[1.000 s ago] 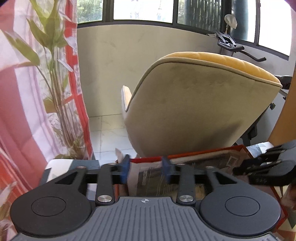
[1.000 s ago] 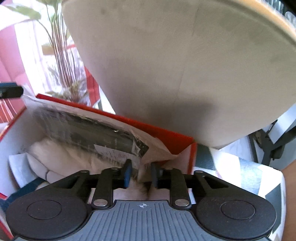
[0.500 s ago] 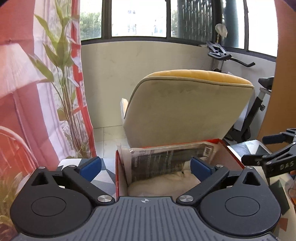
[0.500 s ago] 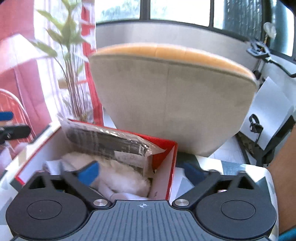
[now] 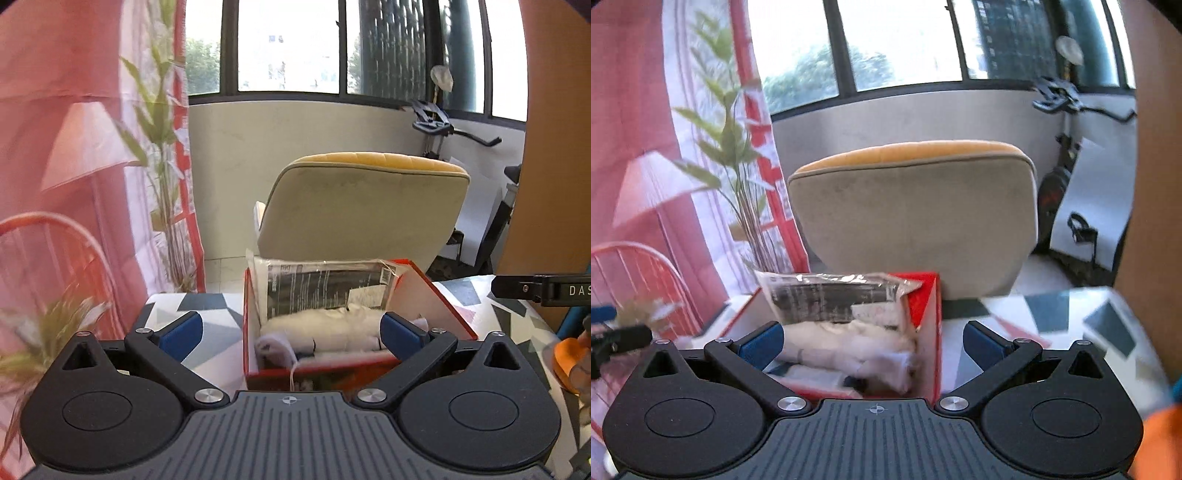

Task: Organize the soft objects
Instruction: 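Withdraw both tools up and away from the red box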

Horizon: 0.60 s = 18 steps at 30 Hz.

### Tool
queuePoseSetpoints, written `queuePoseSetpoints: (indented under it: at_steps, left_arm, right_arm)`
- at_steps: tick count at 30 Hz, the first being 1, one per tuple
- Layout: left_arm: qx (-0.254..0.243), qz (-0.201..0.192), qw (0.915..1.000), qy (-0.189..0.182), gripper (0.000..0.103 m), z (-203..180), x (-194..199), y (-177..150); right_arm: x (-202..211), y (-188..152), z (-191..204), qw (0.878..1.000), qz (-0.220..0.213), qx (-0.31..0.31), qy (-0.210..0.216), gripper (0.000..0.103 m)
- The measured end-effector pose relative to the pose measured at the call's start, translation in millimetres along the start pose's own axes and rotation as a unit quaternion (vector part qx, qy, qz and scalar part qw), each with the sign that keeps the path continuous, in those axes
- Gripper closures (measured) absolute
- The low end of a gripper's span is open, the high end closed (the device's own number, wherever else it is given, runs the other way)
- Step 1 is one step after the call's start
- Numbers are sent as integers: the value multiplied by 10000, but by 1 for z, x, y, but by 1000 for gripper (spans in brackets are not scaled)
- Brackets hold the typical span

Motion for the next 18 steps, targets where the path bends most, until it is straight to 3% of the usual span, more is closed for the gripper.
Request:
queuePoseSetpoints:
  at_steps: [5,11,18]
  left_arm:
    - [29,-66,10000,28,0,-2,30,-28]
    - [0,45,9999,117,0,-6,41,-66]
    - [109,555,9984,39,0,-11,35,-113]
  right_arm:
    - [34,-32,-1,9995,-138,-270,-19,0]
    - [63,-71,-1,9991,-305,-37,-288,0]
    - [79,-116,1,9982,-457,181,-340,0]
Point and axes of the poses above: each gripper's, at about its wrist camera, not at the fingertips, and x roughly against the way its jaws point, z to its left, y to its top, the point moved 8 cm from there along -x, roughly the way its jaws point, and after that the axes turned 2 degrees about -z, right-handed, at the moved point
